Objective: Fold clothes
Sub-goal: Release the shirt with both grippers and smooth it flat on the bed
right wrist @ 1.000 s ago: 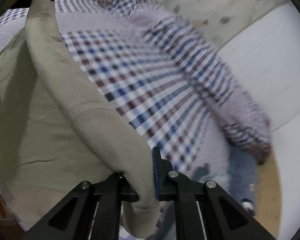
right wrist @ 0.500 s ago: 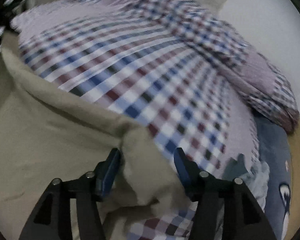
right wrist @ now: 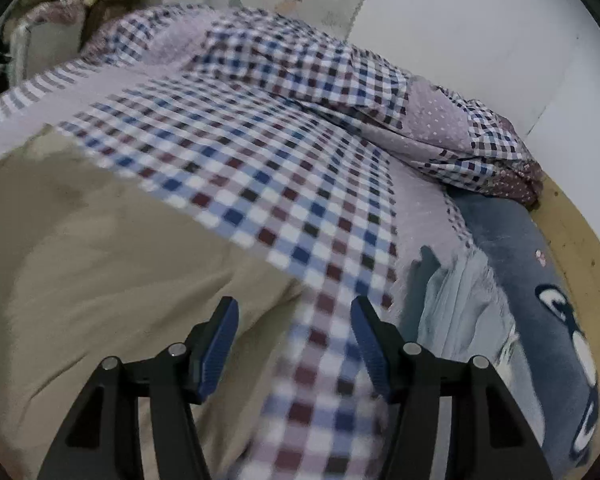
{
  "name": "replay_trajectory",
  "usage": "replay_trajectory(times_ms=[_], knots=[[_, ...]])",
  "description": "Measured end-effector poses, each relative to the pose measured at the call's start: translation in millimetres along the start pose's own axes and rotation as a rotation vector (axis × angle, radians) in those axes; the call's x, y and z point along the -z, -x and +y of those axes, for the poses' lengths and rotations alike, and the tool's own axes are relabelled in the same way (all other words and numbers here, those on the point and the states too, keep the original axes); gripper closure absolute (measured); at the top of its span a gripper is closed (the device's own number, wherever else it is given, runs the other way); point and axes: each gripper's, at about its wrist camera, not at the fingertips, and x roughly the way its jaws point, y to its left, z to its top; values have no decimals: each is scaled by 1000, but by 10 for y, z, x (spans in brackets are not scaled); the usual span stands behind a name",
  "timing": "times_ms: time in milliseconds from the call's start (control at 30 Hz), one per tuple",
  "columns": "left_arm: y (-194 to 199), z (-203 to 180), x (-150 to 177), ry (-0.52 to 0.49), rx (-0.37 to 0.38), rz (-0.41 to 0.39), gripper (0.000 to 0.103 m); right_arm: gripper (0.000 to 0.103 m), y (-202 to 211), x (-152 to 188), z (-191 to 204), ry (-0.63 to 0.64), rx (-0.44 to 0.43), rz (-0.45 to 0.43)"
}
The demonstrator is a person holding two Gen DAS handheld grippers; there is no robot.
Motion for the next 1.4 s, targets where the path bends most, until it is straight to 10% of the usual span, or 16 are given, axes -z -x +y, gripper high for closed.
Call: replay_trajectory(times_ms=[333,567,967,1400], knots=[[783,561,774,-151,8,-60,18,39,1095,798,373,-311,-145,-182],[944,1211,1439,-99,16,-111,18,20,1441,1217,627,-480,-146,-328],[939,1852,1751,93,84,-132,18,15,1203,1222,1204,-340,-105,-301],[895,1721,1787,14,120,-129,14,14,1160,1270,1514,-227,-57,-324]])
